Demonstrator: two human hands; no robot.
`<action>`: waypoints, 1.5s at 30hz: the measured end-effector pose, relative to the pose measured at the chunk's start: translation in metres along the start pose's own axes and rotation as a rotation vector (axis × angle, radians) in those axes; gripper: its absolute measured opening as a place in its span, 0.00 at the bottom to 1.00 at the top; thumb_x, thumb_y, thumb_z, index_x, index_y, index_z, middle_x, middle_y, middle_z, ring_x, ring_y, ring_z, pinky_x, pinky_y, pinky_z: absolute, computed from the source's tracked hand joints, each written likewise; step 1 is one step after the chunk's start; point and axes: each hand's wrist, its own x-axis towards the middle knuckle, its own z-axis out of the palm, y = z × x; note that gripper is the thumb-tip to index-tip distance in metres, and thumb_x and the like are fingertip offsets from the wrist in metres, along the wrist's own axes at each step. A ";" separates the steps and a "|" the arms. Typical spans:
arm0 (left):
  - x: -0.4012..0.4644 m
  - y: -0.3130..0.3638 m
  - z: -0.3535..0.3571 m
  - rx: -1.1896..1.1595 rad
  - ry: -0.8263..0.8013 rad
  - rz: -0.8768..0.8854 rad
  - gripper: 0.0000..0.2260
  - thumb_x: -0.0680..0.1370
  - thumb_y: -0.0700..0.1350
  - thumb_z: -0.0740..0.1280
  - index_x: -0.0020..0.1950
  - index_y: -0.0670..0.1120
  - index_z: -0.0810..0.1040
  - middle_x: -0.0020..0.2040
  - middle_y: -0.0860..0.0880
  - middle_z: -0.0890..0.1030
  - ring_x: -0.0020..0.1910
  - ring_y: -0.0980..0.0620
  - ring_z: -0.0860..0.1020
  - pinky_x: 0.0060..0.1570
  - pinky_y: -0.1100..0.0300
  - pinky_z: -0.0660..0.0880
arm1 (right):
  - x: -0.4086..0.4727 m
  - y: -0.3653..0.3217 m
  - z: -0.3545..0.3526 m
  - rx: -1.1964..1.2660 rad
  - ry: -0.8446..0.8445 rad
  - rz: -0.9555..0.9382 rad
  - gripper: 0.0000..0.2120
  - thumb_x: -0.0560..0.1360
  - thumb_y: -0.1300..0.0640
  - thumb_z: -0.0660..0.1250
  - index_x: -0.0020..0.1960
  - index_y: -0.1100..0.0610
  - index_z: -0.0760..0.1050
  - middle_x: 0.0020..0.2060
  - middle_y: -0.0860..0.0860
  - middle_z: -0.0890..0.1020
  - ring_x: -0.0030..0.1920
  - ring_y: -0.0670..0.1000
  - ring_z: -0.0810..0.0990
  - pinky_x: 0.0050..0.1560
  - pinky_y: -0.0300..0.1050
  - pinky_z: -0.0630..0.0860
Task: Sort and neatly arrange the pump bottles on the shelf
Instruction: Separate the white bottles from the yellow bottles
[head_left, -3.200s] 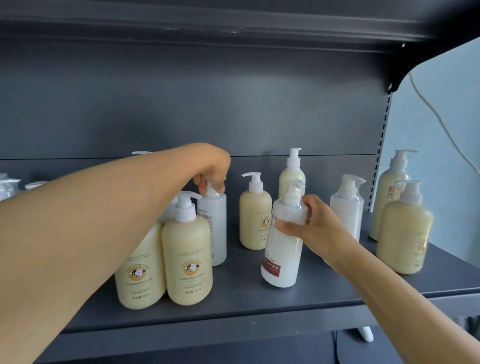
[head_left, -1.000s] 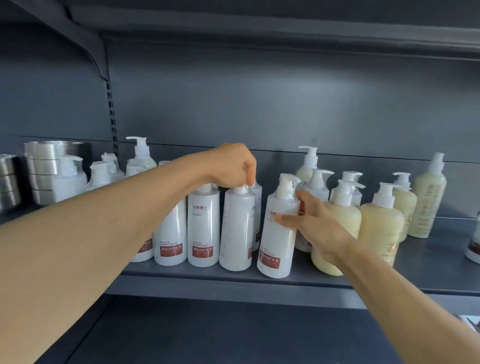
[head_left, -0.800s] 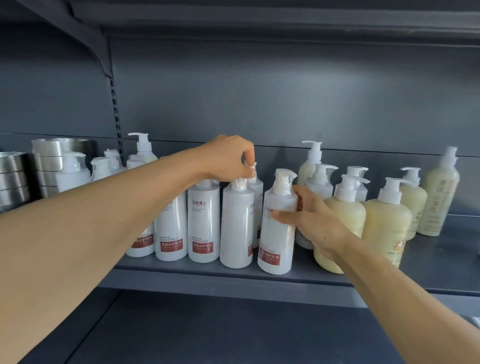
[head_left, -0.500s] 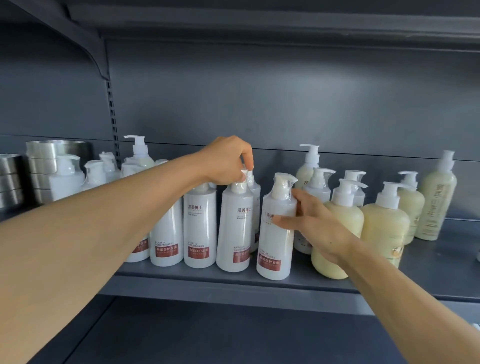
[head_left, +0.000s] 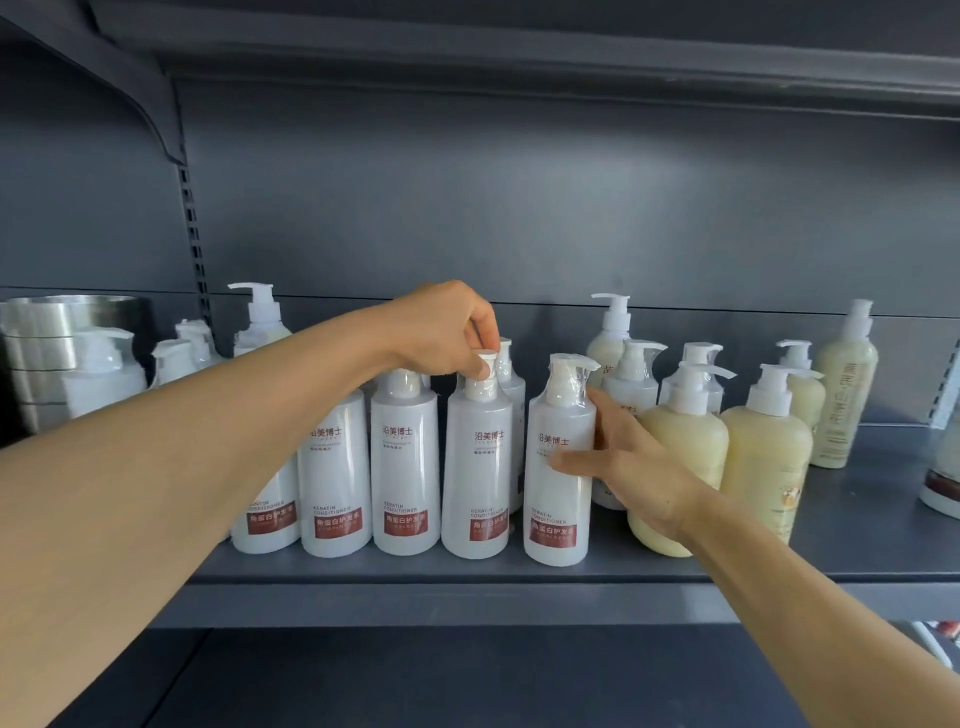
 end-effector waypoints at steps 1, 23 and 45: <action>0.000 0.000 0.000 0.016 0.000 0.006 0.09 0.72 0.41 0.73 0.51 0.48 0.80 0.48 0.50 0.82 0.42 0.53 0.78 0.40 0.63 0.72 | -0.001 0.000 0.003 -0.053 0.035 0.008 0.28 0.69 0.61 0.74 0.65 0.50 0.67 0.55 0.49 0.80 0.55 0.48 0.79 0.54 0.44 0.74; -0.008 -0.001 0.008 0.164 0.010 0.111 0.17 0.70 0.43 0.73 0.57 0.47 0.75 0.38 0.61 0.71 0.42 0.54 0.71 0.34 0.64 0.66 | -0.002 0.019 0.021 -0.442 0.089 0.170 0.33 0.65 0.58 0.77 0.64 0.51 0.64 0.56 0.46 0.78 0.58 0.49 0.76 0.58 0.44 0.74; 0.023 0.041 0.010 0.240 0.034 0.284 0.11 0.76 0.47 0.66 0.58 0.50 0.74 0.57 0.49 0.77 0.57 0.48 0.74 0.57 0.49 0.74 | -0.047 -0.072 -0.031 -0.669 0.509 0.009 0.18 0.73 0.57 0.69 0.61 0.55 0.72 0.52 0.49 0.78 0.54 0.49 0.78 0.53 0.42 0.75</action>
